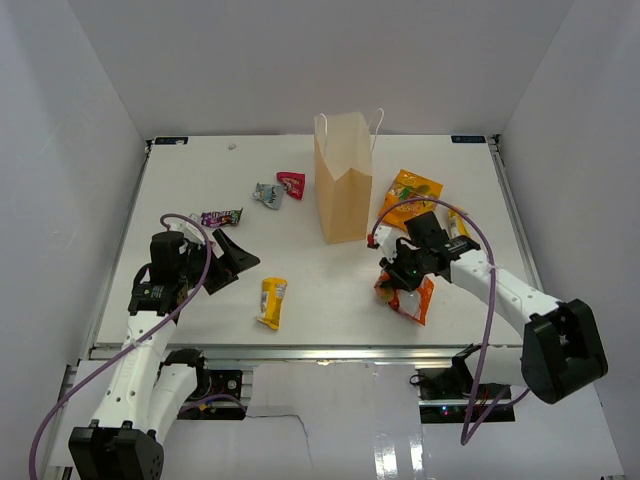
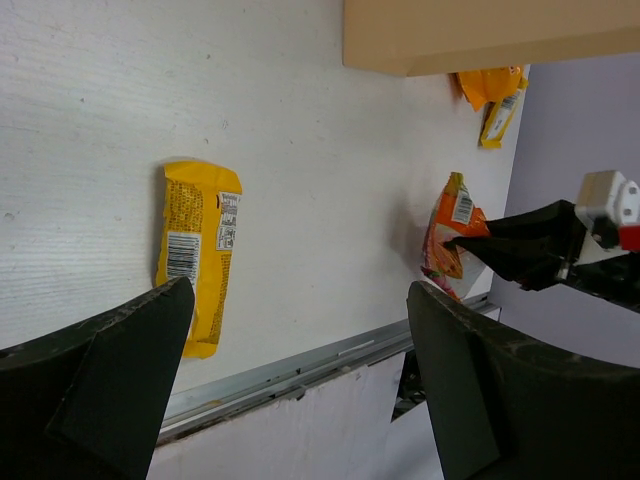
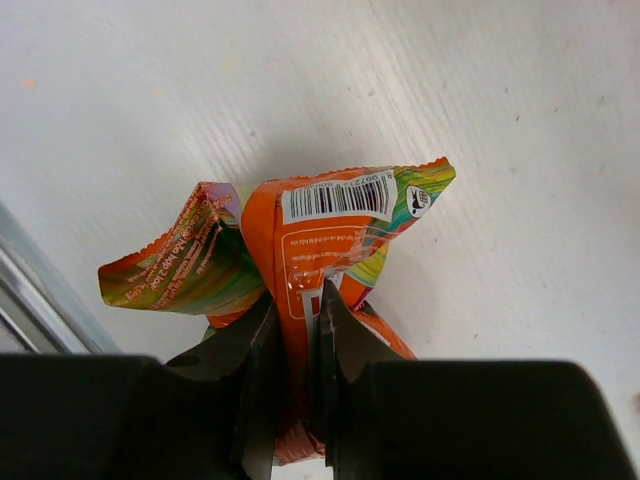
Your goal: Place the snacks into the paper bag
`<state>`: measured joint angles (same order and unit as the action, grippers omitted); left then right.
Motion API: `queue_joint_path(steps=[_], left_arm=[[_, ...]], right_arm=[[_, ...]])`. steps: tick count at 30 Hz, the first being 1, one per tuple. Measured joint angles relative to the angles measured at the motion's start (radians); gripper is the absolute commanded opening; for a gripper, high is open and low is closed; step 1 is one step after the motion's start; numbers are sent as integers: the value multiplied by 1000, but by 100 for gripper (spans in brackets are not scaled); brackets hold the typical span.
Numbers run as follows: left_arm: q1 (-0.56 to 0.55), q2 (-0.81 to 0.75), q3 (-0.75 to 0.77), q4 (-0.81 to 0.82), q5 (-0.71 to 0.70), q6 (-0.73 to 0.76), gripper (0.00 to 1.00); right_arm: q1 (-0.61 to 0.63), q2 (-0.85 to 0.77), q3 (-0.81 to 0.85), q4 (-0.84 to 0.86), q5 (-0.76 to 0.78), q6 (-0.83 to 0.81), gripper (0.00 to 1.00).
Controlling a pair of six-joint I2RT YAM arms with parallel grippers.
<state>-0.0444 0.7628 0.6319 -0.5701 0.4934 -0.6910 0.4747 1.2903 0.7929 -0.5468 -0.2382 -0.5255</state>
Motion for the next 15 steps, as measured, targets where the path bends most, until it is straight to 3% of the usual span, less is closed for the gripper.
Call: queue_joint_path(steps=[9, 15], left_arm=[[-5, 5, 1, -2, 0, 5, 98], [-5, 2, 1, -3, 0, 6, 98]], right_arm=[[-57, -164, 230, -121, -344, -170, 8], [-56, -114, 571, -43, -504, -35, 8]])
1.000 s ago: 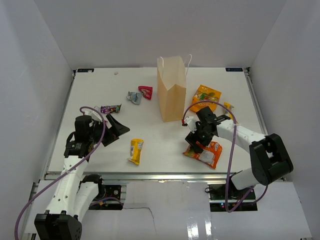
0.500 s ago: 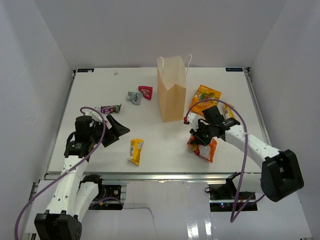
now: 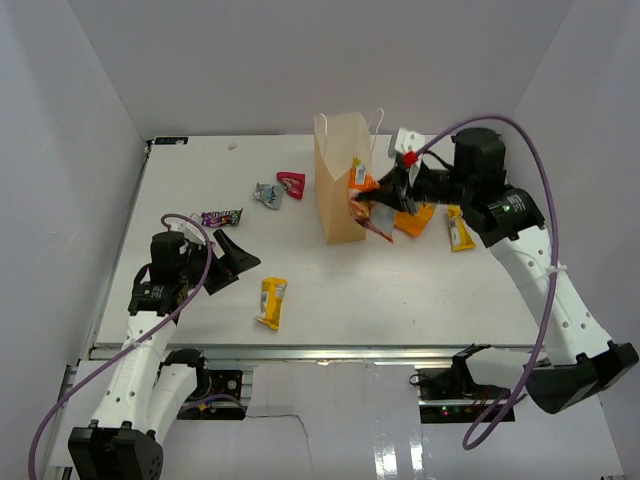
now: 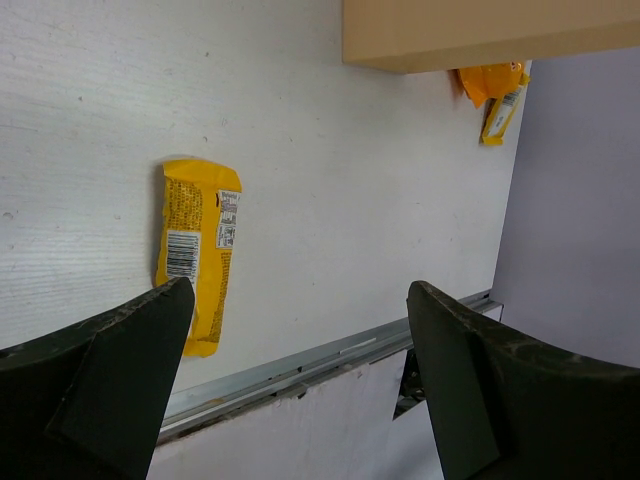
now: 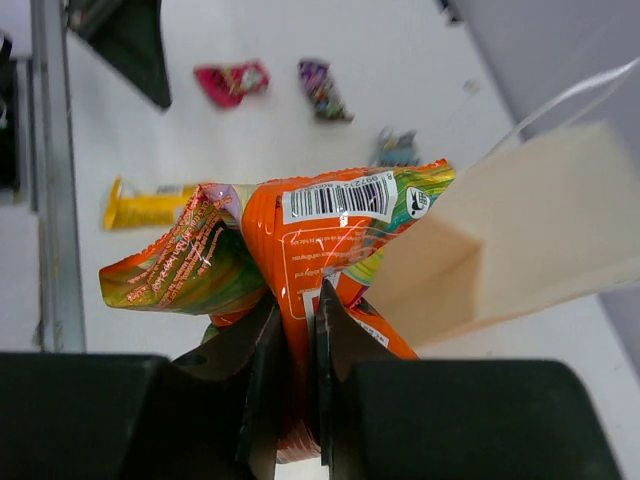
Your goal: Place the snacks into the paper bag
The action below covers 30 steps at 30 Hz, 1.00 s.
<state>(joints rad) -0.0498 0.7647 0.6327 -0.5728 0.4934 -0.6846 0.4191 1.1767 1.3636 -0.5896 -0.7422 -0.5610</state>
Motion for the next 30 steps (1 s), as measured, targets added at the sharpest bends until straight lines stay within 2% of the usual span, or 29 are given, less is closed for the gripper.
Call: queue_joint_path(steps=[7, 10, 16, 21, 24, 25, 27, 30], left_arm=[[-3, -4, 0, -3, 0, 0, 98], [-5, -8, 0, -4, 0, 0, 98], [-6, -39, 0, -14, -6, 0, 98], [-6, -55, 0, -30, -8, 0, 98], [-6, -55, 0, -37, -8, 0, 98], [-6, -55, 0, -38, -9, 0, 98], [-6, -52, 0, -40, -11, 1, 98], [-6, -32, 2, -42, -14, 4, 98]], right_arm=[[0, 251, 409, 304, 81, 290, 8], [-3, 381, 526, 423, 131, 382, 8], [-18, 591, 596, 600, 177, 461, 8], [-45, 677, 583, 666, 187, 472, 10], [-62, 675, 533, 708, 167, 459, 23], [-68, 673, 515, 722, 158, 450, 36], [-75, 669, 479, 743, 142, 437, 51], [-76, 669, 452, 750, 119, 417, 54]])
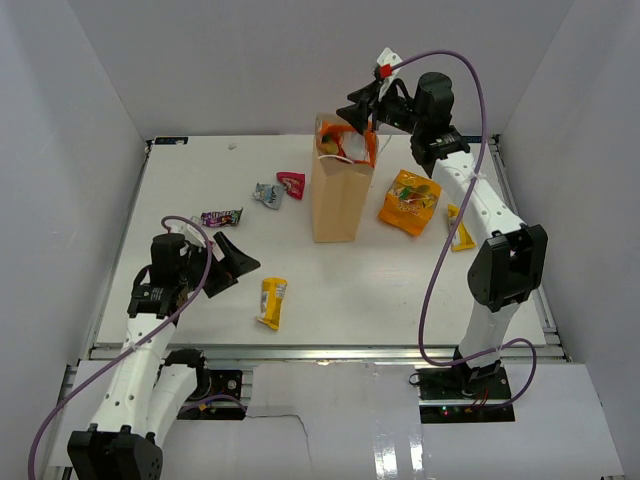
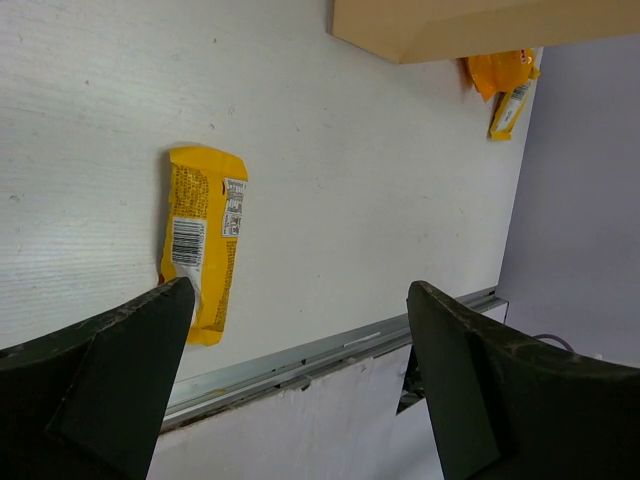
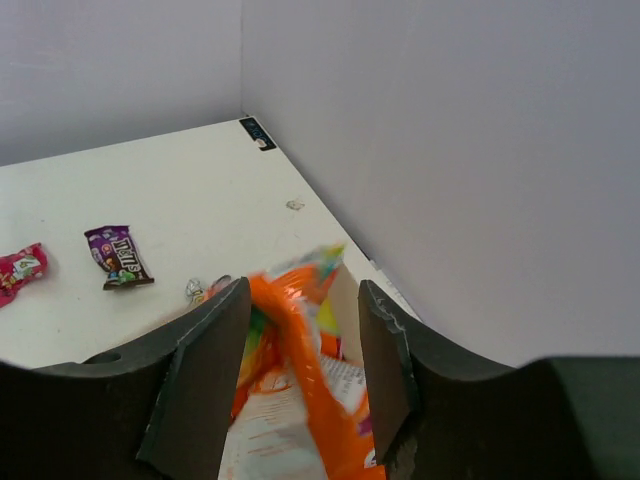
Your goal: Place the snacks into the paper bag
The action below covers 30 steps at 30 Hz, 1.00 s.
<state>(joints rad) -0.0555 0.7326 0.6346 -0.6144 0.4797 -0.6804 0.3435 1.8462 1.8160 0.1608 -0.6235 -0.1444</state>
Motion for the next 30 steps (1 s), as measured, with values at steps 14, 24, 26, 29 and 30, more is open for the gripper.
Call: queue_joint_path(steps=[14, 24, 26, 29, 30], left_arm=[[-16, 57, 0, -2, -2, 8, 98], [-239, 271, 77, -32, -199, -6, 91], [-315, 365, 113, -50, -279, -20, 88], [-424, 521, 167, -85, -403, -44, 84], [-449, 564, 180, -95, -441, -47, 83]], right_arm=[[5, -23, 7, -8, -84, -28, 69], [-11, -200, -22, -394, -138, -141, 79], [-37, -295, -110, -466, -135, -174, 81], [-123, -425, -254, -546, -140, -212, 82], [-155, -456, -298, -564, -143, -226, 82]])
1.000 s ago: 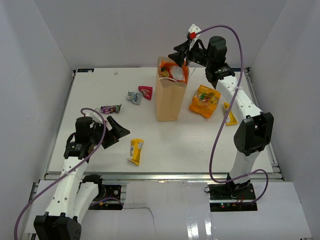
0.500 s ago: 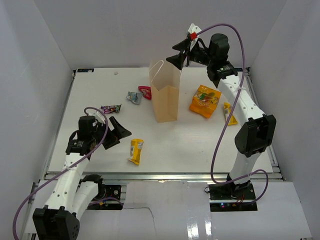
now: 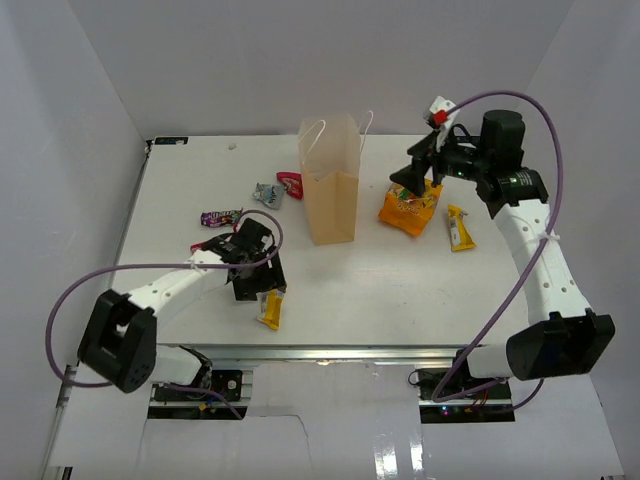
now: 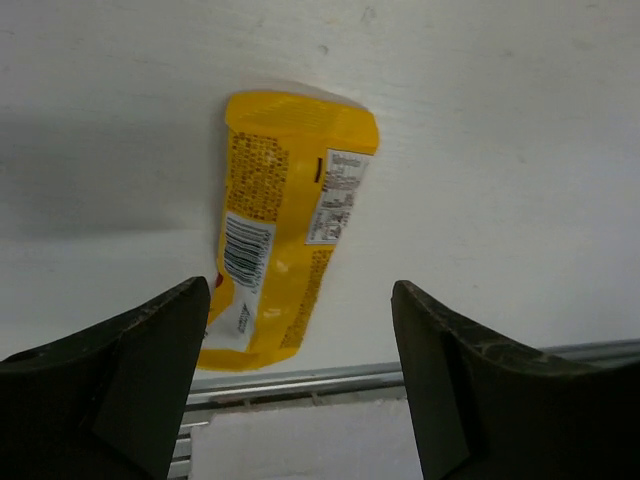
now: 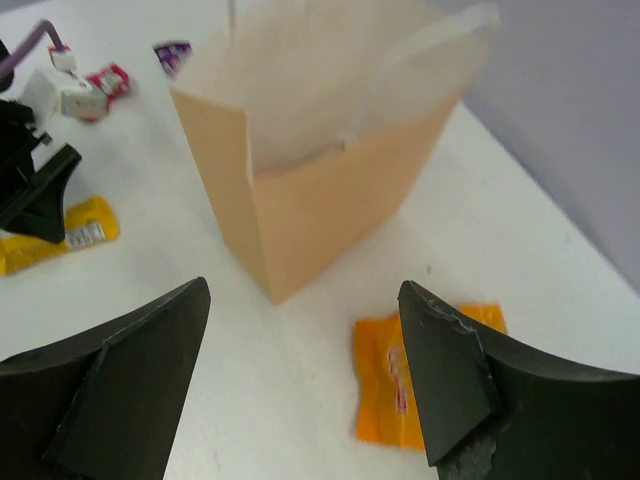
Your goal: Place the snacks into the paper bag
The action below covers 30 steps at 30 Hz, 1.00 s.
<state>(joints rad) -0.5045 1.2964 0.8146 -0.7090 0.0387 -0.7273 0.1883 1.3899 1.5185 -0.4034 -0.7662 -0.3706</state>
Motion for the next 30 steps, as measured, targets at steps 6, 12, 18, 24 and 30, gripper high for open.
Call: queue_joint_path(steps=[6, 12, 18, 24, 30], left_arm=[[-119, 259, 98, -80, -199, -35, 72], [-169, 329, 147, -100, -277, -53, 39], [-192, 286, 154, -103, -283, -43, 32], [-200, 37, 231, -38, -206, -18, 31], [-200, -13, 594, 112, -126, 45, 30]], right_arm=[[-208, -105, -266, -88, -18, -60, 82], [-246, -164, -411, -135, -24, -87, 83], [-258, -227, -466, -138, -31, -90, 83], [-280, -253, -512, -142, -29, -90, 83], [-291, -260, -532, -140, -29, -89, 83]])
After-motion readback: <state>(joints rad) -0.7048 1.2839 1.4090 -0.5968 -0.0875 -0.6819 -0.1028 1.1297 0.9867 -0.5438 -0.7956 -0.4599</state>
